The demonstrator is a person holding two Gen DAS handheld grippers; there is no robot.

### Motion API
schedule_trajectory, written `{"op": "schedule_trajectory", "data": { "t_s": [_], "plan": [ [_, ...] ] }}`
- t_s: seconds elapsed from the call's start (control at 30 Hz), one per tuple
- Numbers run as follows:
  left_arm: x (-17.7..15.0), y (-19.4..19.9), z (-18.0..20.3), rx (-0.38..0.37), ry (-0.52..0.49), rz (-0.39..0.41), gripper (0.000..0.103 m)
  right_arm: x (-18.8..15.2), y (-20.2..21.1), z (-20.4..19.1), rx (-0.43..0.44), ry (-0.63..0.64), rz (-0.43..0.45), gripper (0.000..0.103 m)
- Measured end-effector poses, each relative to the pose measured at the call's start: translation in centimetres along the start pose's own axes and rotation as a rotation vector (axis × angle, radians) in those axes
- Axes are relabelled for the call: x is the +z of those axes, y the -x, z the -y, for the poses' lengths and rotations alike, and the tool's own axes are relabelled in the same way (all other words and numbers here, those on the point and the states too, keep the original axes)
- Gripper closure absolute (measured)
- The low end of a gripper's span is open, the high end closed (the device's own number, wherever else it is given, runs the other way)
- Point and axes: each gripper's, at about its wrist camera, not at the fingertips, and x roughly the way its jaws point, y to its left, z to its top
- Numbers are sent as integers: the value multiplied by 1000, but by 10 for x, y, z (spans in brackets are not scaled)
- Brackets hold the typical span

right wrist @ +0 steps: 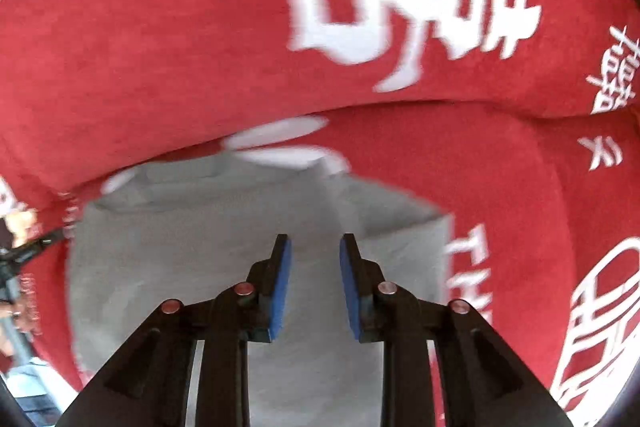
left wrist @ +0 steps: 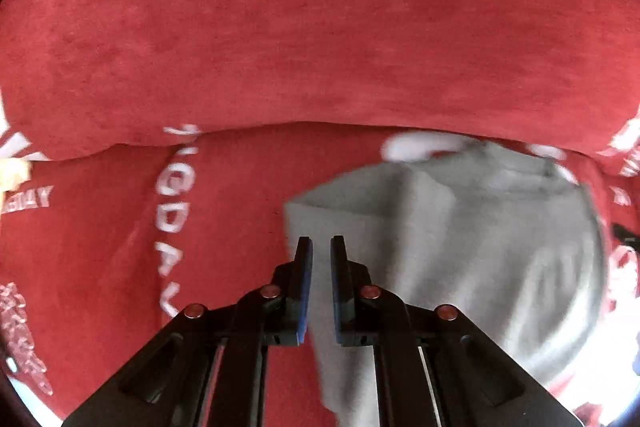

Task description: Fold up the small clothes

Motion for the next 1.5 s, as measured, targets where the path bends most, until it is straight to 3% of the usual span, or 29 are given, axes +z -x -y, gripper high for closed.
{"op": "schedule_trajectory", "data": {
  "t_s": [0.13, 0.2, 0.27, 0.33, 0.37, 0.43, 0.53, 0.63, 0.8, 0.87, 0.9, 0.93, 0.97, 1.0, 1.17, 1.37, 1.5],
  "plan": [
    [-8, 7, 36, -168, -62, -20, 93, -18, -5, -26, 17, 0, -34, 75],
    [-11, 5, 55, -194, -97, -22, 93, -21, -9, -24, 8, -19, -45, 76],
    [-14, -10, 70, -154, -136, -23, 93, -21, -13, -21, 16, -42, -50, 89],
    [-19, -36, 71, -62, -131, -53, 93, -14, -22, -12, -8, -63, -60, 89],
    [-19, -43, 69, -52, -112, -64, 93, -12, -29, -5, -29, -78, -63, 89],
    [-22, -42, 56, -118, -43, -39, 93, -13, -41, 15, -75, -107, -83, 93],
    [-22, -31, 50, -90, -34, -40, 93, -14, -37, 45, -52, -155, -61, 97],
    [-28, -16, 44, -49, -29, -49, 93, -19, -22, 69, -122, -231, -60, 90],
    [-54, 15, 29, 48, -7, -51, 93, -44, 9, 80, 9, -299, -79, 85],
    [-66, 17, 16, 55, 16, -46, 93, -58, 19, 73, 50, -290, -94, 75],
    [-73, 21, 14, 53, 32, -53, 83, -67, 22, 68, 79, -291, -105, 71],
    [-78, 21, 12, 54, 44, -58, 34, -76, 25, 65, 102, -294, -115, 66],
    [-84, 25, 9, 74, 57, -61, 6, -84, 27, 61, 124, -298, -125, 63],
    [-91, 31, 9, 111, 64, -40, 2, -93, 29, 55, 150, -303, -136, 61],
    [-117, 41, -1, 81, 115, -87, 2, -135, 31, 39, 250, -347, -200, 53],
    [-152, 26, -25, -51, 322, -196, 2, -182, 22, 54, 273, -516, -258, 52],
    [-176, 17, -36, -166, 459, -239, 2, -208, 20, 81, 282, -681, -236, 52]
  ]
}}
